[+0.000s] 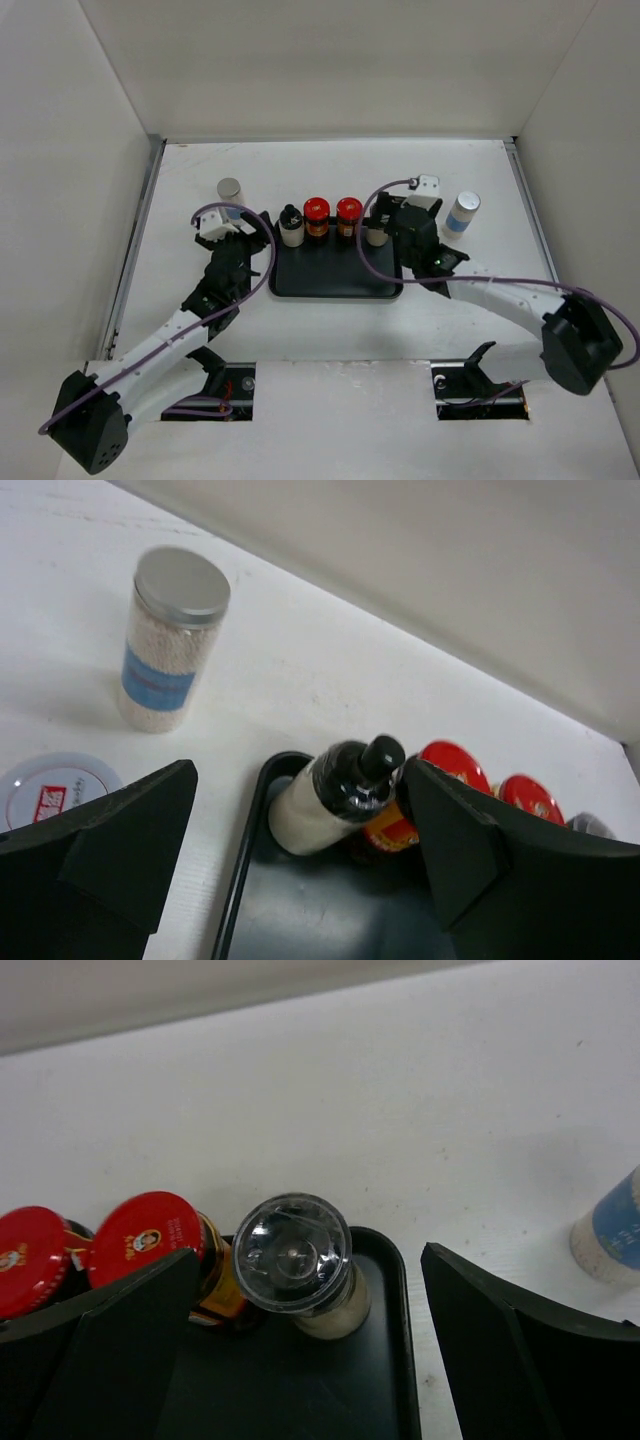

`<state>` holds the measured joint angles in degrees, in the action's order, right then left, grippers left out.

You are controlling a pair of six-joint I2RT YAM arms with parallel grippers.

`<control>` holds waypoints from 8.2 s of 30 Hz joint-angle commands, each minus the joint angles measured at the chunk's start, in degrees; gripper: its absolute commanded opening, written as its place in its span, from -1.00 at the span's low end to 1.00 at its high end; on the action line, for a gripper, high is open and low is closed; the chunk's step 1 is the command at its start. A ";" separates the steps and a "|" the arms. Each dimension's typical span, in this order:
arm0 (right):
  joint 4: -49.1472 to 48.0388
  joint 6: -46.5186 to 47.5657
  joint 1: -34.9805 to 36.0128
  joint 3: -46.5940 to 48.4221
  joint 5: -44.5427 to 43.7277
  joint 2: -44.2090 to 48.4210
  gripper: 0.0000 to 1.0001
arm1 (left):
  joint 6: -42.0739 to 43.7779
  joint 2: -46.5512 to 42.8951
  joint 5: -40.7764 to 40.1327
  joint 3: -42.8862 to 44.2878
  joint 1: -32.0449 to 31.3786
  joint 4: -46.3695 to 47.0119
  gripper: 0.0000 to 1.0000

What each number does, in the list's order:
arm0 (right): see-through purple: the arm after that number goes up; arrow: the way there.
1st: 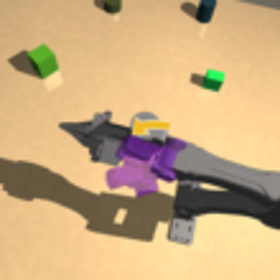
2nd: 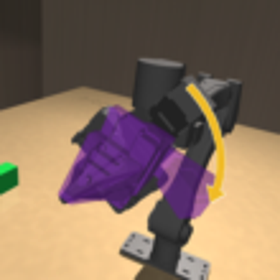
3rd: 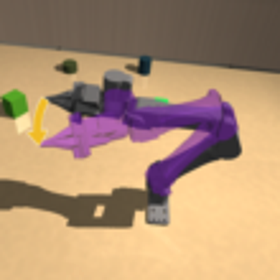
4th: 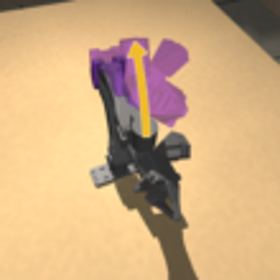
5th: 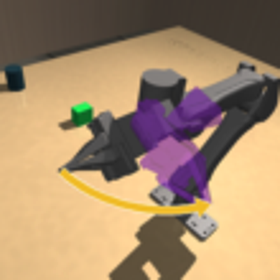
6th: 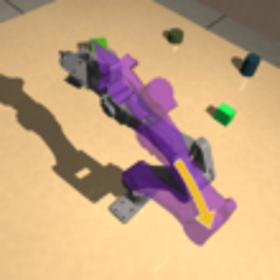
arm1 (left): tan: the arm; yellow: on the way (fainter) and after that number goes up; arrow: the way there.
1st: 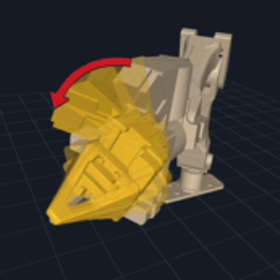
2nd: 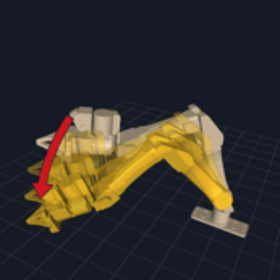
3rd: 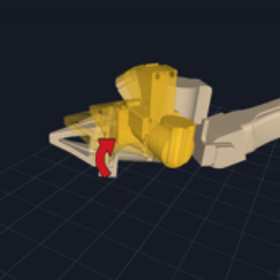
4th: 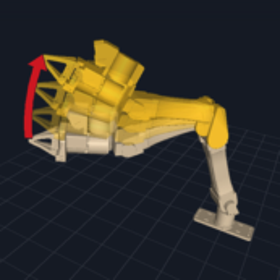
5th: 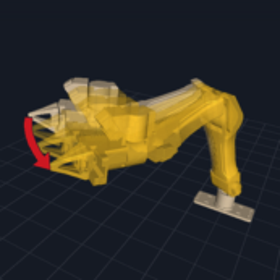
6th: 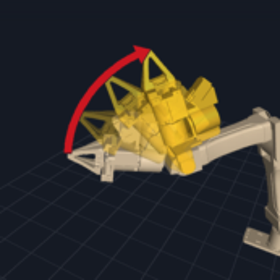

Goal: Organize the condiment bottles

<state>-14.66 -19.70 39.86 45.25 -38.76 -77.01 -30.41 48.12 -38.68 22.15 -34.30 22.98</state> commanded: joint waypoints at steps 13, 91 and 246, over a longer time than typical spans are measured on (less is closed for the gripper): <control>-8.36 -3.41 12.03 -13.17 0.53 13.55 -0.31 | -0.43 8.74 -2.73 10.98 13.78 -25.98 0.77; -14.26 -4.47 8.00 -19.06 2.20 16.98 0.79 | -6.15 23.61 -7.90 10.28 -20.05 -13.93 0.39; 7.53 0.01 -17.35 -2.09 -2.62 14.59 -0.02 | -5.17 -11.38 -0.44 -9.49 5.51 6.73 1.00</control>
<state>-2.55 -20.56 15.27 44.62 -37.69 -70.13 -29.30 37.74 -39.05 14.00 -32.10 29.41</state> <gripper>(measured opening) 0.682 0.997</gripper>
